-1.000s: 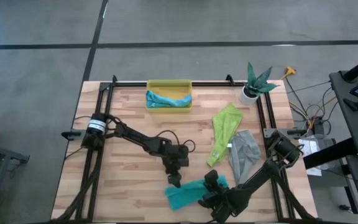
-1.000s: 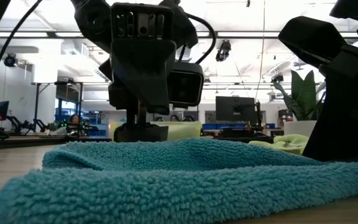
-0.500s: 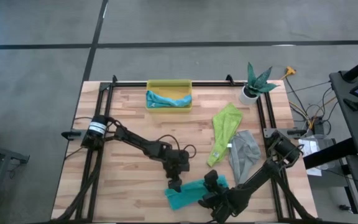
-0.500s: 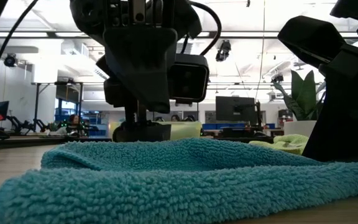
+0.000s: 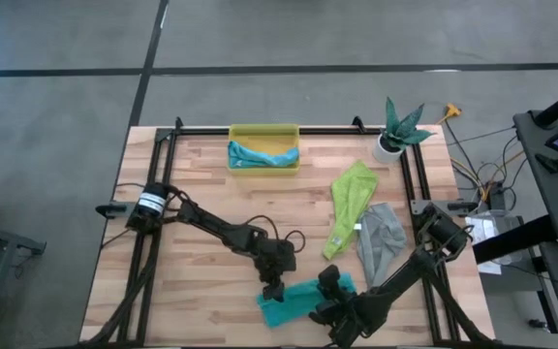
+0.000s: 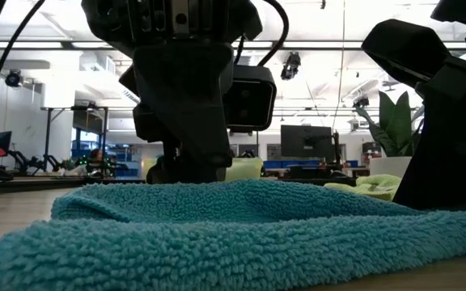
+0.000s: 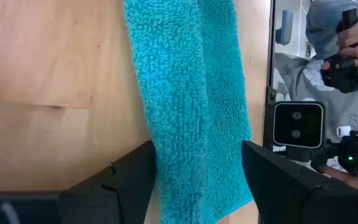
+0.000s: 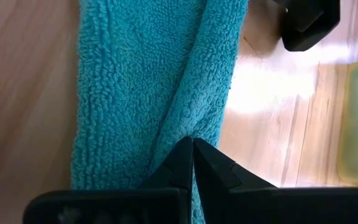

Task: Roll microfiber towels into tight, uniform cylinder then place into a basket
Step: Roll the light blue towel

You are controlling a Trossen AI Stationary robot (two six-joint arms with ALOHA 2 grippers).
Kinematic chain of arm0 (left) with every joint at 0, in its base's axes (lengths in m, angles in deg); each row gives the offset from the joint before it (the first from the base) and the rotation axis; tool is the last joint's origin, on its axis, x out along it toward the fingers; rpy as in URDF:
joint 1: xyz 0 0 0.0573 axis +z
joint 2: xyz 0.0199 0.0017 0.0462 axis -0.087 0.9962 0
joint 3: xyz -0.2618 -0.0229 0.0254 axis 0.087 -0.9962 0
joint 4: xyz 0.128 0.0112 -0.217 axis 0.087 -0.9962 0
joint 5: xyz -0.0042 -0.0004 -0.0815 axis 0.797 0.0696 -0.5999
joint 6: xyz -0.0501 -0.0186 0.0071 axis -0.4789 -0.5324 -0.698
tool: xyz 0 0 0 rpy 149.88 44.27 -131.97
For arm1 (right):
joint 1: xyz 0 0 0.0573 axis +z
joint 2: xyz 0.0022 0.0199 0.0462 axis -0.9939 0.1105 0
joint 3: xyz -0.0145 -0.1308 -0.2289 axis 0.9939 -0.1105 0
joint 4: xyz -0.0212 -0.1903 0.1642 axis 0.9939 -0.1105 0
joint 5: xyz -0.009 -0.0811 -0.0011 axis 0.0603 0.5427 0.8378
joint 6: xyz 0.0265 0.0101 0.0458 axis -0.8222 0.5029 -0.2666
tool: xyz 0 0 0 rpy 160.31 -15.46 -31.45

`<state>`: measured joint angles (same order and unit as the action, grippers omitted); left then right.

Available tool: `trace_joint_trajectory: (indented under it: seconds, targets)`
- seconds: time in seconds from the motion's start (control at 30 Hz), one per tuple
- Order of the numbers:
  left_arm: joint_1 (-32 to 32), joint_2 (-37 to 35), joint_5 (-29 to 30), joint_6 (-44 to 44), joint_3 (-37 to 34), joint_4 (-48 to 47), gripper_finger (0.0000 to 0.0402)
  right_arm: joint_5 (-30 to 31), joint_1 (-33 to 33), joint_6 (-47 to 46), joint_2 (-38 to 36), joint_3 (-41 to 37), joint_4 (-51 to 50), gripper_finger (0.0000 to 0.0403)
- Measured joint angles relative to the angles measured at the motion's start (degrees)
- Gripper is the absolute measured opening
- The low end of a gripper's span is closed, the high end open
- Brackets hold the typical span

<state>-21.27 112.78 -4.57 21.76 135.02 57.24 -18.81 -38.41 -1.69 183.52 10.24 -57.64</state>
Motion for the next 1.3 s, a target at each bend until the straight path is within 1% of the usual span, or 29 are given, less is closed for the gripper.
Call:
trace_joint_trajectory:
  seconds: [0.2, 0.33, 0.47, 0.6, 0.83, 0.87, 1.0, 1.1, 1.3]
  targets:
    - [-0.11, 0.04, -0.25, 0.37, -0.09, 0.23, 0.0192, -0.02, -0.32, -1.71, 0.0, 0.02, 0.42, 0.0009]
    - [-0.32, 0.07, -1.48, 0.83, -0.11, 0.23, 0.0173, -0.02, -0.34, -1.93, 0.0, 0.04, 0.53, 0.0009]
    - [-0.68, 0.07, -1.62, 1.83, -0.11, 0.09, 0.0148, -0.02, -0.36, -1.91, 0.0, 0.04, 0.57, 0.0009]
    - [-1.67, 0.07, -0.2, 5.77, -0.16, -0.12, 0.0109, 0.02, -0.36, -2.79, -0.02, 0.07, 0.69, 0.0009]
    - [-2.09, 0.07, 0.03, 8.09, 0.1, -1.3, 0.0014, 0.07, -0.38, -3.46, -0.12, 0.07, 0.75, 0.0009]
    - [-2.09, 0.07, 0.42, 8.55, 0.37, -2.28, 0.0008, 0.07, -0.38, -3.47, -0.21, 0.07, 0.69, 0.0009]
    - [-2.42, 0.07, 3.71, 12.29, 1.86, -8.99, 0.0005, 0.07, -0.38, -3.57, -1.07, 0.02, 0.59, 0.0009]
    - [-2.5, 0.07, 5.76, 13.24, 4.0, -14.78, 0.0002, 0.14, -0.38, -4.04, -1.83, -0.06, 0.66, 0.0009]
    - [-4.56, 0.19, 13.93, 17.95, 10.69, -25.64, 0.0001, 0.38, -0.55, -4.66, -2.56, 0.86, 0.06, 0.0009]
